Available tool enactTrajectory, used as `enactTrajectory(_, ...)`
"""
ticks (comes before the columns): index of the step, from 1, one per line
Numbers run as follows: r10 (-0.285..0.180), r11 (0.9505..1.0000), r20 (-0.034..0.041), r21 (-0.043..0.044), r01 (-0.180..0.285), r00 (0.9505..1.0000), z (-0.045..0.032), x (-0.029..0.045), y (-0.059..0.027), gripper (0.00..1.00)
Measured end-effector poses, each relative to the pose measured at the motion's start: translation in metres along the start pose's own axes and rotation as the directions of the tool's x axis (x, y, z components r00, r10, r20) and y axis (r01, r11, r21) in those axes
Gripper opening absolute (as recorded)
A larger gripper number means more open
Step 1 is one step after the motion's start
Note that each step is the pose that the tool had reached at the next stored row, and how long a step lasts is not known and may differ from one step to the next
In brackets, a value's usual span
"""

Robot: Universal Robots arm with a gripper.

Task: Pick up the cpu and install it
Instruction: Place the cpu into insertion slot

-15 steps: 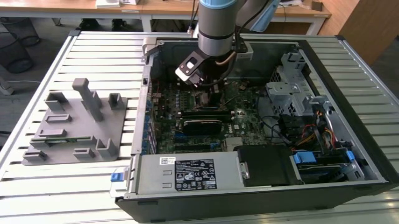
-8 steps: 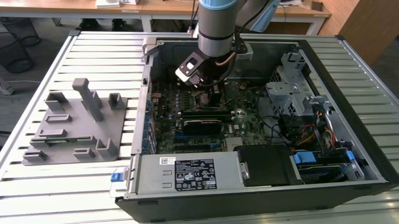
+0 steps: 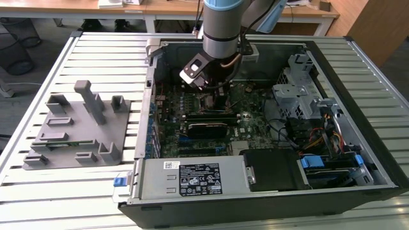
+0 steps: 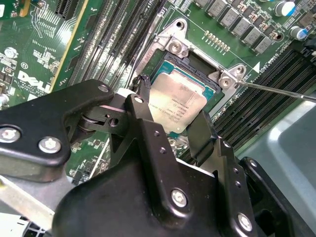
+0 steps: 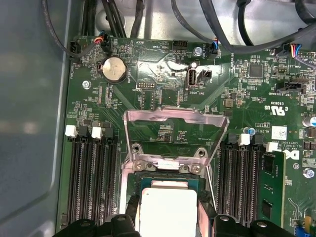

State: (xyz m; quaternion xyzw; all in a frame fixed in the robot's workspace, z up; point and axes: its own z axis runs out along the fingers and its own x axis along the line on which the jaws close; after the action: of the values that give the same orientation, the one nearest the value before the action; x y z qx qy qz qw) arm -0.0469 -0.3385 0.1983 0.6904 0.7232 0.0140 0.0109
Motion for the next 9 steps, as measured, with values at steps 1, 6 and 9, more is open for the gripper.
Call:
enactTrajectory(1,0.0,1.0,-0.0001,0.0,0.0,1.0,0.0001,0.0005,0.0,0.55)
enactTrajectory(6,0.0,1.0,0.0,0.0,0.0,1.0,0.0007,0.0014,-0.0003,0.55)
enactTrajectory(9,0.003,1.0,-0.0001,-0.0001,-0.003,1.0,0.0012,0.0014,-0.0005,0.55)
